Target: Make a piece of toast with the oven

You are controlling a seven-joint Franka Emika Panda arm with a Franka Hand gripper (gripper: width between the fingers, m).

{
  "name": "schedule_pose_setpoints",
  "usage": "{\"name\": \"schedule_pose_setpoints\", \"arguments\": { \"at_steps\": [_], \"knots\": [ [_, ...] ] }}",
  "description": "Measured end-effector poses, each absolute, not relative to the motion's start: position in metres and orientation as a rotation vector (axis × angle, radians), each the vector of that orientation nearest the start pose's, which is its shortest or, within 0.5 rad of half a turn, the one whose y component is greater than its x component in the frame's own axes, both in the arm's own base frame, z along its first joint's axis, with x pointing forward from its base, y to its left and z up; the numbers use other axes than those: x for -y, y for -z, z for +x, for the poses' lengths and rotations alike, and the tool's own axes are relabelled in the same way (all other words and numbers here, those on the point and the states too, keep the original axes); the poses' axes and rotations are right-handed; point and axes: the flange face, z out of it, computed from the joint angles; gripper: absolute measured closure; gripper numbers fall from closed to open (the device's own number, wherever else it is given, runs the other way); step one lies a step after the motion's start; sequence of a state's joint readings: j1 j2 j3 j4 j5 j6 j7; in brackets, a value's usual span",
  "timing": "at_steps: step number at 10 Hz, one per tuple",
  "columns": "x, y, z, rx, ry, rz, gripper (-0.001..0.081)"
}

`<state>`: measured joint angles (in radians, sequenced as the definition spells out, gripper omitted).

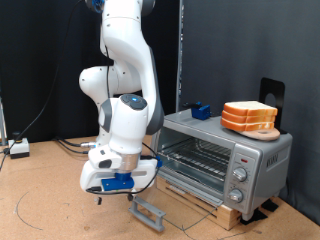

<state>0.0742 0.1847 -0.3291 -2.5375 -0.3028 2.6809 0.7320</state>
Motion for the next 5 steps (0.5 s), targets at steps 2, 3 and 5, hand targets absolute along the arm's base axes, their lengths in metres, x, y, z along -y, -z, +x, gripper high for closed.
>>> {"name": "schedule_pose_setpoints", "arguments": {
  "at_steps": [2,3,5],
  "knots": [
    [0.13,-0.213,0.43,-1.133,0.029,-3.167,-0.0003],
    [0.139,-0.219,0.424,-1.118,0.019,-3.172,-0.0003],
    [0.142,-0.228,0.418,-1.101,0.009,-3.171,-0.0003]
  ]
}}
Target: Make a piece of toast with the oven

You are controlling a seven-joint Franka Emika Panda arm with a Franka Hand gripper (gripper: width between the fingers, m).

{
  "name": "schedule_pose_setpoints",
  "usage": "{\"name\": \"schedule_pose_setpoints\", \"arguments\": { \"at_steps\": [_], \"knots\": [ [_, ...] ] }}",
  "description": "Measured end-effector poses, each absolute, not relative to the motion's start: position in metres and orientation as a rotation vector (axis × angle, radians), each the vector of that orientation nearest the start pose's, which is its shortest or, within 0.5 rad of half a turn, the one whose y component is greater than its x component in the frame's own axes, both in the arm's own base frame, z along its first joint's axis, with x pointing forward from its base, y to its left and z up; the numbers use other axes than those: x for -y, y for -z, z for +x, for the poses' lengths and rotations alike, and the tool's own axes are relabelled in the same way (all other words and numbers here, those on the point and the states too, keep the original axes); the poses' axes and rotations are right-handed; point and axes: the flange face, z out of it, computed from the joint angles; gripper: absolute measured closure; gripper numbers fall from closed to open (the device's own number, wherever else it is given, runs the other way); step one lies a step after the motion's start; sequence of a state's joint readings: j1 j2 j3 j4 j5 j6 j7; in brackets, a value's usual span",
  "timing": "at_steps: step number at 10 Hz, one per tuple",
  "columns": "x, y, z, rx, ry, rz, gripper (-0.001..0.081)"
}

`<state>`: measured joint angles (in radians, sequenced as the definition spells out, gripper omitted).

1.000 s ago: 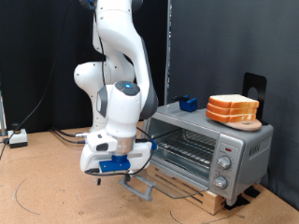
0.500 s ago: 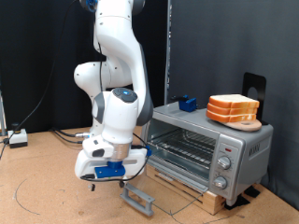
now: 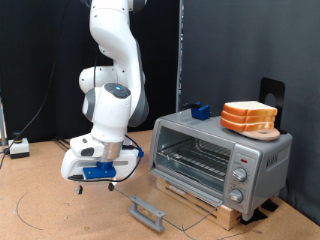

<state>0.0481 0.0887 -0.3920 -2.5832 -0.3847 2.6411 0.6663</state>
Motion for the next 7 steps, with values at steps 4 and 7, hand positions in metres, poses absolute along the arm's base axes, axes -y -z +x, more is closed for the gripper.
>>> {"name": "schedule_pose_setpoints", "arguments": {
  "at_steps": [4,7],
  "knots": [
    [0.127,-0.261,0.42,-0.887,-0.074,-2.901,-0.0003],
    [0.114,-0.3,0.415,-0.804,-0.131,-2.703,-0.0003]
  ]
}}
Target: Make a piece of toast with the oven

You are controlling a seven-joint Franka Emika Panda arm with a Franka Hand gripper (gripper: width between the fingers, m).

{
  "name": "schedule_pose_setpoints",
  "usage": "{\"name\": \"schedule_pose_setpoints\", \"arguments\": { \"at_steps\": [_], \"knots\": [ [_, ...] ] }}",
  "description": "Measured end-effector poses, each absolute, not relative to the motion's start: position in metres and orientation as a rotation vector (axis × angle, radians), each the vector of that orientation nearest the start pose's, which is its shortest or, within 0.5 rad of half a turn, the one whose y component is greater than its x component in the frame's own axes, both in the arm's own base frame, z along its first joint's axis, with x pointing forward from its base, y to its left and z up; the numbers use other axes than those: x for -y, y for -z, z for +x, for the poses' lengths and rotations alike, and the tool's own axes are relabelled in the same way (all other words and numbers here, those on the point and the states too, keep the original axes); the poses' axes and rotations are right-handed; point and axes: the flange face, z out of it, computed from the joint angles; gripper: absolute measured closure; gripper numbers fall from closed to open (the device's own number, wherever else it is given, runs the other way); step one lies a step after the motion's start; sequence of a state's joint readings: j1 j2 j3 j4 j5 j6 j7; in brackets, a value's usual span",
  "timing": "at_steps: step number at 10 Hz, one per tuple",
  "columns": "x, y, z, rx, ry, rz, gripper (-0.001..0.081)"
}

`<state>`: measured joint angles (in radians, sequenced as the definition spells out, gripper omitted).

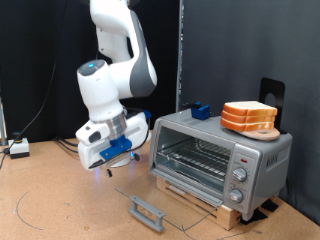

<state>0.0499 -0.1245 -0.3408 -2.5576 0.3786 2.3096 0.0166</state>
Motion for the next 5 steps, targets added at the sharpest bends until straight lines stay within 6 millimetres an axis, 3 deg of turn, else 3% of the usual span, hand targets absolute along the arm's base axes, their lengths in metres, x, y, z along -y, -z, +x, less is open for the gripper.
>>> {"name": "schedule_pose_setpoints", "arguments": {
  "at_steps": [5],
  "knots": [
    [0.085,-0.356,0.405,-0.683,-0.195,-2.672,-0.0003]
  ]
}}
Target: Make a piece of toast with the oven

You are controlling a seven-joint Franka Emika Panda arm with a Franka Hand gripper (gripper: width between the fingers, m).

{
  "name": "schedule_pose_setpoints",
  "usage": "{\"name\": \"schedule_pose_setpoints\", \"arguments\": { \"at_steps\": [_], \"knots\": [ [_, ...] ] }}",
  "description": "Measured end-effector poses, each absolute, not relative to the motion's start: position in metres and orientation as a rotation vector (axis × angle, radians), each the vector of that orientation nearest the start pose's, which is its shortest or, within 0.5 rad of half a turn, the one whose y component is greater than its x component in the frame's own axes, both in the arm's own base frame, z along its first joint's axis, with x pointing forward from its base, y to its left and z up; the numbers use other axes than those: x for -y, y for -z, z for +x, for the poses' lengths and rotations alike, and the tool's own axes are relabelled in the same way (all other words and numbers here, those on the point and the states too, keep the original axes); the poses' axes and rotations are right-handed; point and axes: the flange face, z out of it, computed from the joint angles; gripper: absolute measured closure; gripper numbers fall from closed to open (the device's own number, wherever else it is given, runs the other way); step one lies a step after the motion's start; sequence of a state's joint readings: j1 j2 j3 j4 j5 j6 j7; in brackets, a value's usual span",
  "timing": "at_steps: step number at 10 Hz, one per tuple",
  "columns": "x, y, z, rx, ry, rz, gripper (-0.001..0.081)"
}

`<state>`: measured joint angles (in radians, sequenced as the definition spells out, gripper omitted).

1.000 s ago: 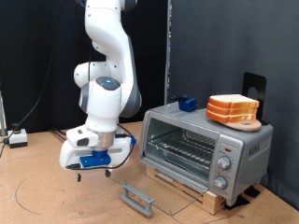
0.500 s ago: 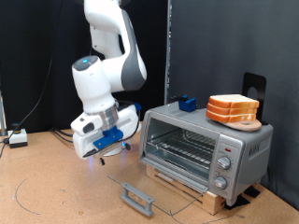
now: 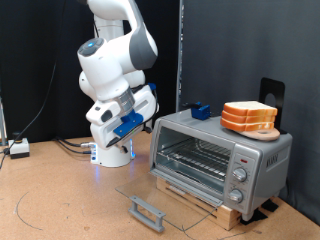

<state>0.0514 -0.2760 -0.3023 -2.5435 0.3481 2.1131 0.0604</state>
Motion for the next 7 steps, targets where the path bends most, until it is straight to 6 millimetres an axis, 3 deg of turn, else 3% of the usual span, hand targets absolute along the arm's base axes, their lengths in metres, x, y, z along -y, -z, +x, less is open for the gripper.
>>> {"name": "schedule_pose_setpoints", "arguments": {
  "at_steps": [3,7],
  "knots": [
    [0.07,-0.364,0.401,-0.636,-0.171,-2.629,-0.0003],
    [0.016,-0.399,0.401,-0.135,-0.149,-2.356,-0.0003]
  ]
}}
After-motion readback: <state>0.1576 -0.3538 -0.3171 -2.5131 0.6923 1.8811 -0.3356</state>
